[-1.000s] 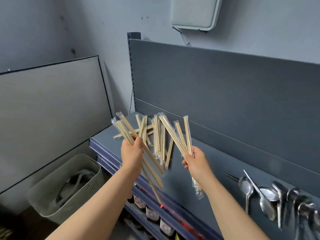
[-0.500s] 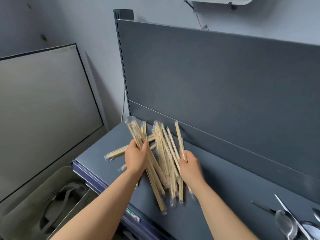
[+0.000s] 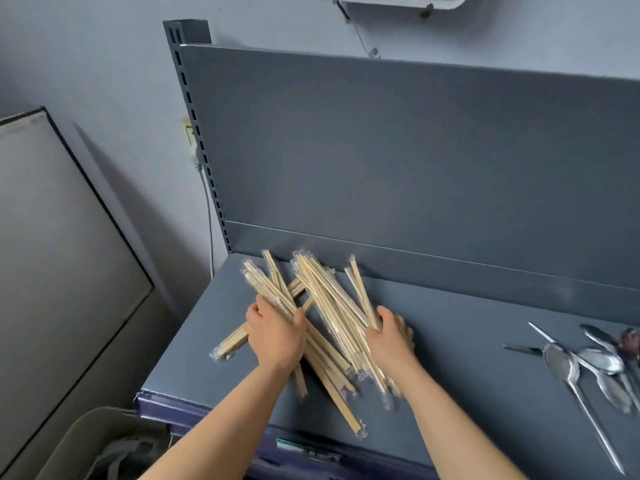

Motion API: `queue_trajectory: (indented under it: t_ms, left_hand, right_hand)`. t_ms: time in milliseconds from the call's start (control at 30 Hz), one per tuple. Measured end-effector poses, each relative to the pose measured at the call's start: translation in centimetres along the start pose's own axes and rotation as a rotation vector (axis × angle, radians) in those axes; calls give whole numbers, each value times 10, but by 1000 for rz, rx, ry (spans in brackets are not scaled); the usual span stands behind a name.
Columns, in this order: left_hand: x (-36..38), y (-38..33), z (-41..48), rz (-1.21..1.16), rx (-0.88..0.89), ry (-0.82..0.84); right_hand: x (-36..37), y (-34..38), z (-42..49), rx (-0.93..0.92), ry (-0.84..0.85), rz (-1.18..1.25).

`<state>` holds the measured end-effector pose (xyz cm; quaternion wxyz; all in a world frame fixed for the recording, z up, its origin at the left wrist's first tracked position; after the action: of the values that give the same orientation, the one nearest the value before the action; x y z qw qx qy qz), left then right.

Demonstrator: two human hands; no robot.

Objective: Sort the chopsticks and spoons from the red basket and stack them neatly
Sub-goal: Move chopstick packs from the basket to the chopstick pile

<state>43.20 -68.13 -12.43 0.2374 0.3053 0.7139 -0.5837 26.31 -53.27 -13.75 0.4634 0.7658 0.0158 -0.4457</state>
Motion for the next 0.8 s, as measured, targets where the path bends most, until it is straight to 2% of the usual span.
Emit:
queue_trajectory:
  t_ms: [200,367,533,800]
  left_hand:
    - [-15,4,-3,46,72,40]
    - [-20,-10,-14,57,236,153]
    - [-14,-43,-49,-135,421,428]
    - [31,-86,-154,-239,593,741]
  right_hand:
    - [0,10,-17,-12,-20,-17]
    - [-19,6,-38,27,-97,57]
    - [-74,-10,-79,61,-300,97]
    - [-176,-88,-199,126,-766,280]
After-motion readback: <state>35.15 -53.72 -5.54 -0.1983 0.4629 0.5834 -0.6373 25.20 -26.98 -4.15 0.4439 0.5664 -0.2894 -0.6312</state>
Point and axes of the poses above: each hand's wrist, its own z-axis towards the middle knuckle, its own x-axis out of the palm, y = z × x, the point moved 7 cm from there along z, towards the middle knuckle, and after that the axes turned 12 degrees about -x, right-handed, at the moved point
